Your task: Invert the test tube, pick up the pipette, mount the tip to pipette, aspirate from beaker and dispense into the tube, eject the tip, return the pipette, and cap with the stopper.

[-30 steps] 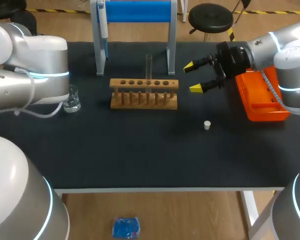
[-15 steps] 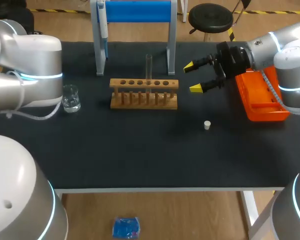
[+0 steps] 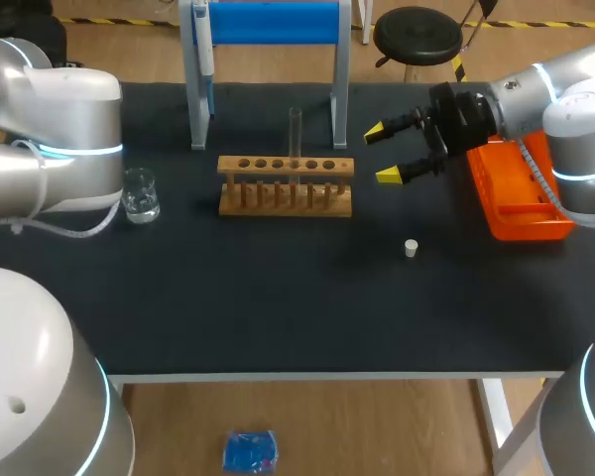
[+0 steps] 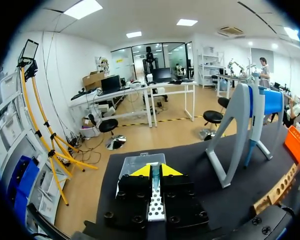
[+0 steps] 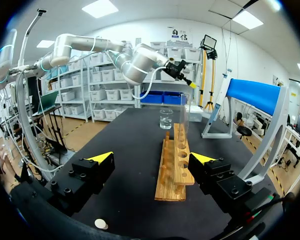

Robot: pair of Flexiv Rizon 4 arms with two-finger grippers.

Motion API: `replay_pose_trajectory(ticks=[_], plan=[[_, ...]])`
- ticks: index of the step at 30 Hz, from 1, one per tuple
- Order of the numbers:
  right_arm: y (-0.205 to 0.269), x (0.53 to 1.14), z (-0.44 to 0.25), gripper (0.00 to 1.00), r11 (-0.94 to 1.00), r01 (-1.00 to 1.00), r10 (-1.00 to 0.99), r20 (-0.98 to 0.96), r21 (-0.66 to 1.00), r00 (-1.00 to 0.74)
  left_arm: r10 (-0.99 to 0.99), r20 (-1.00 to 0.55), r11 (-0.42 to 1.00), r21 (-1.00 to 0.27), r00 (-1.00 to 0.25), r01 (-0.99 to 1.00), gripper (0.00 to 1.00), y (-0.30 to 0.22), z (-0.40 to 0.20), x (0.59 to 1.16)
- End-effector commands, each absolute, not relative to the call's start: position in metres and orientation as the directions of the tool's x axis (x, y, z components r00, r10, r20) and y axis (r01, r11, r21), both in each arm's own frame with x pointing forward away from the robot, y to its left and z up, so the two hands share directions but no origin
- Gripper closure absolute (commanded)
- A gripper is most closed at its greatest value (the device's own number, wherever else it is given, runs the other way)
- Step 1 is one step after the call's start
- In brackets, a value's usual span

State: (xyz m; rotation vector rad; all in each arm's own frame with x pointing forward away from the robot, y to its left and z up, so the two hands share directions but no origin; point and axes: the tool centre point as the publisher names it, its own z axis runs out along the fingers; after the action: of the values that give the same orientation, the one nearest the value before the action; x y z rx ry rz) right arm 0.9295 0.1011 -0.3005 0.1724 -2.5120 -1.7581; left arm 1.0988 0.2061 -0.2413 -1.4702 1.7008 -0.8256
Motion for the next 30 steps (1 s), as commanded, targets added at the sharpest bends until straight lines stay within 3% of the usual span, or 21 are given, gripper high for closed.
replay_pose_trajectory(ticks=[1, 4, 18, 30], plan=[[0.100, 0.930, -0.300, 0.00, 0.341, -0.052, -0.134, -0.006, 0.939, -0.991, -0.990, -0.114, 0.141, -0.841, -0.083, -0.523, 1.00, 0.207, -0.241, 1.098], [0.100, 0.930, -0.300, 0.00, 0.341, -0.052, -0.134, -0.006, 0.939, -0.991, -0.988, -0.111, 0.151, -0.849, -0.109, -0.507, 1.00, 0.202, -0.237, 1.097], [0.100, 0.930, -0.300, 0.00, 0.341, -0.052, -0.134, -0.006, 0.939, -0.991, -0.742, -0.151, 0.448, -0.837, -0.653, -0.315, 1.00, 0.095, -0.183, 1.025], [0.100, 0.930, -0.300, 0.00, 0.341, -0.052, -0.134, -0.006, 0.939, -0.991, -0.460, -0.112, 0.513, -0.843, -0.881, -0.160, 1.00, 0.010, -0.160, 0.963]])
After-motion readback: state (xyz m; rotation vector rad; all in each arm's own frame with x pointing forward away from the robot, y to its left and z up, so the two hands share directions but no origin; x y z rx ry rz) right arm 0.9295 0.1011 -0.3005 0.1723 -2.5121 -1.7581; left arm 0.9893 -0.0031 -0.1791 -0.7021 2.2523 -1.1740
